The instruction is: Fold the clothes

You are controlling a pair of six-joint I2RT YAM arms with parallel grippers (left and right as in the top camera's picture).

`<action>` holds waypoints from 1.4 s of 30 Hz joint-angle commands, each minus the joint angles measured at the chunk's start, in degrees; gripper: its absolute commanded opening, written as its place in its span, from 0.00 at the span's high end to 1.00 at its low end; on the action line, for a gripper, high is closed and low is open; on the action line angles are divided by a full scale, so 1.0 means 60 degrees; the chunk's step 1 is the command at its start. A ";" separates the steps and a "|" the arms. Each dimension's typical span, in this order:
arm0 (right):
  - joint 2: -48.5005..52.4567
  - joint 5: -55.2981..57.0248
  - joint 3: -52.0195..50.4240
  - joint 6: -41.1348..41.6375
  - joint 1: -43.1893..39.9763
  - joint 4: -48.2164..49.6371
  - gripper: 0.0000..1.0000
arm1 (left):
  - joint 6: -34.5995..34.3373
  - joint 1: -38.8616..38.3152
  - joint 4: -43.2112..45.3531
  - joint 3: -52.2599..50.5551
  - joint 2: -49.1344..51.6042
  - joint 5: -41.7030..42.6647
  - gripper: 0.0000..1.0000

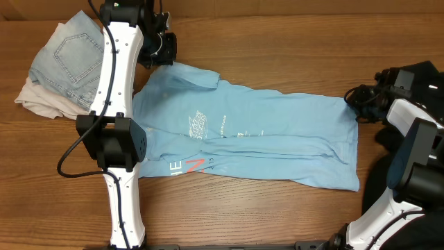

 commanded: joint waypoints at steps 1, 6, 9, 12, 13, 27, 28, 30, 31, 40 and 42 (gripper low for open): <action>-0.0433 -0.0262 0.0466 -0.0382 -0.0007 -0.0444 0.95 | 0.0153 0.0091 -0.0375 0.0262 -0.0576 -0.0138 0.96; -0.1960 -0.0251 0.0823 -0.0401 -0.0007 -0.1872 0.96 | 0.0149 0.0437 -0.1585 0.0259 -0.1104 -0.0244 0.96; -0.2710 -0.0215 0.0831 -0.0372 -0.0007 -0.2699 0.96 | 0.0153 0.0648 -0.1865 0.0244 -0.1392 -0.0372 0.96; -0.3213 -0.0215 0.0831 -0.0364 -0.0018 -0.3614 0.96 | 0.0160 0.0787 -0.1861 0.0244 -0.1650 -0.0375 0.96; -0.3344 -0.0215 0.0831 -0.0364 -0.0018 -0.3952 0.96 | 0.0157 0.0827 -0.1865 0.0237 -0.1690 -0.0364 0.96; -0.3570 0.1475 0.0831 -0.0084 -0.0018 -0.7093 0.96 | 0.0437 0.1195 -0.1865 -0.4641 -0.4758 -0.1501 0.96; -0.3570 0.1785 0.0831 0.0098 -0.0018 -0.7213 0.96 | 0.0441 0.1304 -0.1861 -0.4991 -0.5013 -0.1577 0.96; -0.3570 0.2259 0.0831 0.0372 -0.0018 -0.7453 0.96 | 0.0441 0.1504 -0.1861 -0.5486 -0.5355 -0.1566 0.96; -0.3570 0.2313 0.0831 0.0401 -0.0018 -0.7526 0.96 | 0.0441 0.1599 -0.1861 -0.5719 -0.5504 -0.1548 0.96; -0.3570 0.3126 0.0831 0.0648 -0.0018 -0.8721 0.96 | 0.0441 0.1606 -0.1861 -0.7624 -0.5770 -0.1545 0.96; -0.3566 0.3249 0.0831 0.0648 -0.0018 -0.8837 0.96 | 0.0441 0.1617 -0.1774 -0.7963 -0.5770 -0.1639 0.96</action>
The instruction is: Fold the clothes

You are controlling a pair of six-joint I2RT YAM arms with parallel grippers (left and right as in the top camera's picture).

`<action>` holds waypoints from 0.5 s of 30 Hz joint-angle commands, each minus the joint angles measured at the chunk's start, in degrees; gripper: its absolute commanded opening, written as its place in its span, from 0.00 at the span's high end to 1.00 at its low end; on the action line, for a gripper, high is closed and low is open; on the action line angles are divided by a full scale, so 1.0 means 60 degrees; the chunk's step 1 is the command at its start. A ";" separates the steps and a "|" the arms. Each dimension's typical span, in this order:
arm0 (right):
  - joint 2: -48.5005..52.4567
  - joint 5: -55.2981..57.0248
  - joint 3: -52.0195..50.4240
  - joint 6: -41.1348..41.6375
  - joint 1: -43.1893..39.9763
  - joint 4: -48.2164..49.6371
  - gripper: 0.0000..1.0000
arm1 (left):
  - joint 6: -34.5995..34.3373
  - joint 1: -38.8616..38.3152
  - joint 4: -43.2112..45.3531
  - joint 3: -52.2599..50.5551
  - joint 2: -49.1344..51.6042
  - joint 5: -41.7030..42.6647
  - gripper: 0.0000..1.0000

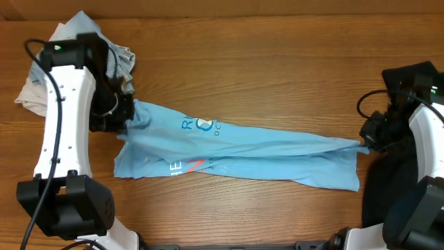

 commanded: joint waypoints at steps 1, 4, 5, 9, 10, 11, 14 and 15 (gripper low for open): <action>-0.0098 0.0597 0.0106 0.0186 -0.0018 -0.0069 0.96 | 0.0153 -0.0055 0.0120 -0.0634 -0.0098 -0.0240 0.96; -0.0098 0.0594 0.0106 0.0189 -0.0018 -0.0106 0.96 | 0.0146 -0.0055 0.0240 -0.0911 -0.0098 -0.0240 0.96; -0.0098 0.0590 0.0106 0.0186 -0.0018 -0.0146 0.96 | 0.0146 -0.0055 0.0244 -0.0962 -0.0098 -0.0240 0.96; -0.0098 0.0557 0.0106 0.0186 -0.0018 -0.0321 0.93 | 0.0149 -0.0055 0.0280 -0.1009 -0.0098 -0.0240 0.91; -0.0098 0.0557 0.0106 0.0186 -0.0018 -0.0346 0.89 | 0.0149 -0.0055 0.0346 -0.1009 -0.0098 -0.0240 0.87; -0.0098 0.0557 0.0106 0.0186 -0.0018 -0.0350 0.75 | 0.0149 -0.0055 0.0419 -0.1009 -0.0098 -0.0240 0.75; -0.0098 0.0554 0.0106 0.0186 -0.0018 -0.0310 0.37 | 0.0120 -0.0066 0.0692 -0.1009 -0.0095 -0.0200 0.46; -0.0098 0.0521 0.0106 0.0186 -0.0018 -0.0310 0.36 | 0.0113 -0.0066 0.0754 -0.1009 -0.0095 -0.0197 0.43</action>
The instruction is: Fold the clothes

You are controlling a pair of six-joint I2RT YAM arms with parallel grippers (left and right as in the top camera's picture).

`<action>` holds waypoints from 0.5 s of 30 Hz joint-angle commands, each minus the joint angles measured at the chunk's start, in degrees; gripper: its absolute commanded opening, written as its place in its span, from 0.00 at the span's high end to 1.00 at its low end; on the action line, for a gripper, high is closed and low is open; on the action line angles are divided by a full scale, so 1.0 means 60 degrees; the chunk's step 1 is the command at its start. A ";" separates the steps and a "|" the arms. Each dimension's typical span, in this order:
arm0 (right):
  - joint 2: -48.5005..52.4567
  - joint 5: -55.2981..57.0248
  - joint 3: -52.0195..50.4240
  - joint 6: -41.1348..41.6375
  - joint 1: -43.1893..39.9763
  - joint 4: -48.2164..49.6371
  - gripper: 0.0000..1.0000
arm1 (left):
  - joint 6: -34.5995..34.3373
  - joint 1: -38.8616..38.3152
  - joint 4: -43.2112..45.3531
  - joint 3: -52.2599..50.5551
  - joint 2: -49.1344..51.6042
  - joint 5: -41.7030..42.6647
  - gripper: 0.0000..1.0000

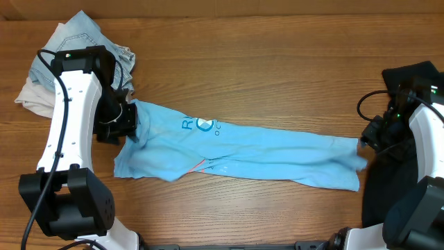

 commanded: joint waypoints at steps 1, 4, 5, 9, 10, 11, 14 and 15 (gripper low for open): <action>-0.0098 0.0025 0.0106 0.0058 -0.0018 0.0047 0.35 | 0.0095 -0.0062 0.0215 -0.0018 -0.0095 -0.0022 0.41; -0.0098 -0.0488 0.0095 0.0058 -0.0018 0.0051 0.34 | 0.0098 -0.0062 0.0510 -0.0022 -0.0095 0.0157 0.39; -0.0098 -0.0714 0.0069 0.0055 -0.0018 0.0098 0.34 | 0.0098 -0.0066 0.0663 -0.0036 -0.0095 0.0302 0.39; -0.0091 -0.1279 -0.0215 0.0055 -0.0018 0.0535 0.34 | 0.0098 -0.0066 0.1639 -0.0535 -0.0095 0.0528 0.37; -0.0084 -0.1475 -0.0364 0.0055 -0.0018 0.0670 0.34 | 0.0102 -0.0066 0.1949 -0.0812 -0.0095 0.0543 0.37; -0.0080 -0.1665 -0.0535 0.0055 -0.0018 0.0801 0.34 | 0.0106 -0.0066 0.2295 -0.1144 -0.0095 0.0546 0.37; -0.0080 -0.2044 -0.1348 0.0055 -0.0018 0.1311 0.33 | 0.0197 -0.0066 0.3515 -0.2346 -0.0087 0.0994 0.35; -0.0080 -0.1974 -0.1672 0.0058 -0.0018 0.1530 0.29 | 0.0215 -0.0066 0.4258 -0.2994 -0.0087 0.1417 0.35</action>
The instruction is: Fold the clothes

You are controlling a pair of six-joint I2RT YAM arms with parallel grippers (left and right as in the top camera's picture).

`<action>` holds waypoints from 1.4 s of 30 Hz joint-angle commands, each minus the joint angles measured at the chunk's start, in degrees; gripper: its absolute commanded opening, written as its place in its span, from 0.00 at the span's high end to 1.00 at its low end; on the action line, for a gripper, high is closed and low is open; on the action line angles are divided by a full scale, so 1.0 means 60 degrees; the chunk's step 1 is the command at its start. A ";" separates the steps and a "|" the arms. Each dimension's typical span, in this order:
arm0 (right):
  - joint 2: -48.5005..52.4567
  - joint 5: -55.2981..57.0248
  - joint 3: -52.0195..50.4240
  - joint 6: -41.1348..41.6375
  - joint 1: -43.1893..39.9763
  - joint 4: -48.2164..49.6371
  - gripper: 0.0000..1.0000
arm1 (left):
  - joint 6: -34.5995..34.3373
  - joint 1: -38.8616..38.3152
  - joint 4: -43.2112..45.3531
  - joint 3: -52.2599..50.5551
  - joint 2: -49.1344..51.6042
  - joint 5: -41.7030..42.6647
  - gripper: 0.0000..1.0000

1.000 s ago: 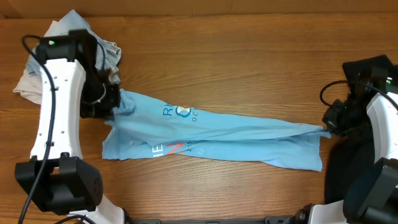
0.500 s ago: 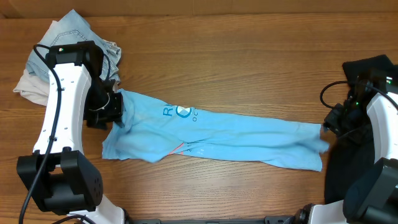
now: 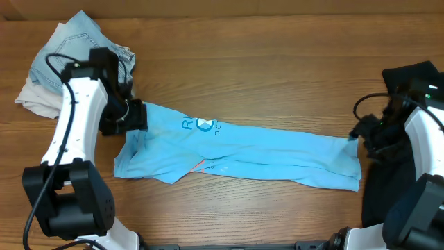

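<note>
A light blue T-shirt (image 3: 243, 149) lies folded lengthwise into a long band across the table, with white print near its left end. My left gripper (image 3: 132, 117) sits at the band's upper left corner; whether its fingers still pinch the cloth cannot be told from overhead. At the band's right end my right gripper (image 3: 357, 135) touches the upper corner, its jaws hidden by the wrist. A pair of pale denim jeans (image 3: 80, 45) lies crumpled at the far left on a cream garment (image 3: 31, 97).
A dark garment (image 3: 409, 83) lies at the right edge, under and around the right arm. Bare wooden table (image 3: 263, 62) stretches behind the shirt and in front of it.
The shirt's front layer has settled flatter and its right end is squared off. Both grippers have shifted slightly at their corners of the shirt.
The shirt lay spread wide, with my grippers at its far corners. Then both grippers stood nearer the front with the far edge brought over, the shirt a narrow band. It has since settled flat, and the grippers stay at its ends.
</note>
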 commanded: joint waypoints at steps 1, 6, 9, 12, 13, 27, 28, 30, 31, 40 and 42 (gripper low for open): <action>-0.0076 -0.0353 -0.1035 0.0044 -0.0029 0.0572 0.24 | 0.0197 -0.0066 0.1279 -0.1494 -0.0073 0.1016 0.36; -0.0076 -0.0164 -0.1767 0.0040 -0.0532 0.1231 0.18 | -0.1246 0.0135 0.2973 -0.3020 -0.0022 -0.1792 0.80; -0.0076 -0.0390 -0.2025 -0.0055 -0.0659 0.1235 0.08 | -0.2659 0.0925 0.2892 -0.3235 0.0044 -0.3187 0.93; -0.0076 -0.1479 -0.2561 -0.0076 -0.0495 0.2000 0.05 | -0.2412 0.1778 0.3264 -0.3235 0.0044 -0.1843 0.96; -0.0073 -0.1730 -0.2816 -0.0113 -0.0397 0.2353 0.05 | -0.2233 0.1887 0.3351 -0.3235 0.0044 -0.1450 0.96; -0.0087 -0.4186 -0.3927 -0.1038 -0.0240 0.4313 0.96 | -0.1497 0.1927 0.3340 -0.2943 0.0040 -0.0466 0.79; -0.0102 -0.4069 -0.3701 -0.1038 -0.0306 0.4087 0.96 | -0.1402 0.1927 0.3206 -0.2820 0.0040 -0.0463 0.78; -0.0186 -0.3515 -0.3122 -0.1042 -0.0426 0.3555 0.96 | -0.1224 0.1927 0.2834 -0.2455 0.0040 -0.0426 0.76; -0.0237 -0.3075 -0.2765 -0.1035 -0.0474 0.3238 0.96 | -0.1093 0.1927 0.2605 -0.2208 0.0040 -0.0386 0.75; -0.0299 -0.1020 -0.0233 -0.0637 -0.0346 0.1337 0.96 | -0.0554 0.1909 0.1067 0.0051 0.0040 0.0244 0.70; -0.0299 -0.1122 -0.0197 -0.0634 -0.0029 0.1151 0.96 | -0.0561 0.1887 0.1056 0.0262 0.0040 0.0474 0.69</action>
